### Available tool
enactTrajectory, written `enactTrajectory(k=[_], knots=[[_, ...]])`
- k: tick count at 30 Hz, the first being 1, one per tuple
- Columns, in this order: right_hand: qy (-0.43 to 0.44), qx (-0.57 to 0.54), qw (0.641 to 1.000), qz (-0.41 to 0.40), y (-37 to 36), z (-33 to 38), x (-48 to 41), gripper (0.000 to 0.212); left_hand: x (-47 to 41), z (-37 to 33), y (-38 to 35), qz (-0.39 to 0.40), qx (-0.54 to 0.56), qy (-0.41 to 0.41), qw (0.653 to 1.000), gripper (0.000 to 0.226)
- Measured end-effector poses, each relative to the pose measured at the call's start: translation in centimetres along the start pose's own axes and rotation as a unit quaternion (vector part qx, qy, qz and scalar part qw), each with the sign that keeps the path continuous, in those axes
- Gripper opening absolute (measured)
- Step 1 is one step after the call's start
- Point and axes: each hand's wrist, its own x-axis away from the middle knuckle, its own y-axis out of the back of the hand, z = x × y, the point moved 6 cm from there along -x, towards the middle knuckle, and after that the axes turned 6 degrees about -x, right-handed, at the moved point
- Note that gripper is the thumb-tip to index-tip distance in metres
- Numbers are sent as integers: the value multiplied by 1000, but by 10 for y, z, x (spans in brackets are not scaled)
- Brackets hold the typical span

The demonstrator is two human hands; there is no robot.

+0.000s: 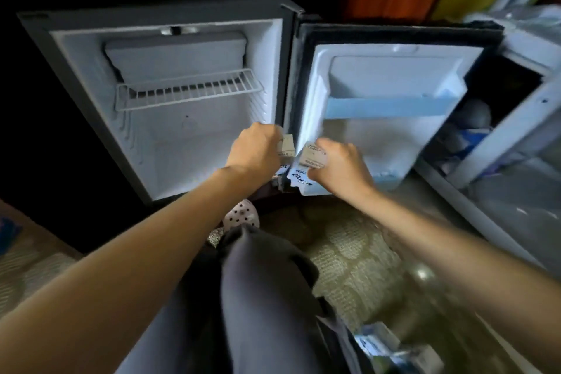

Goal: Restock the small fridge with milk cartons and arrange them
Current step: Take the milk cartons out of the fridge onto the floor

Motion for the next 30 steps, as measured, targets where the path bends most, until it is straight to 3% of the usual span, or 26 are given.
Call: enactTrajectory(k=[7,16,24,30], knots=[[-146,-13,985,-89,78,-99,110,16,51,-138,-51,55,-42,-146,987,15],[-298,-55,945,-125,97,-230,251,14,127,-268,-167,174,-14,-257,951,23],[-401,-135,900,-109,64,-291,367,35,202,-301,-260,284,-50,-300,909,33],[-484,-70,864,-117,50,-307,447,37,241,-292,-294,340,-97,-290,889,30]])
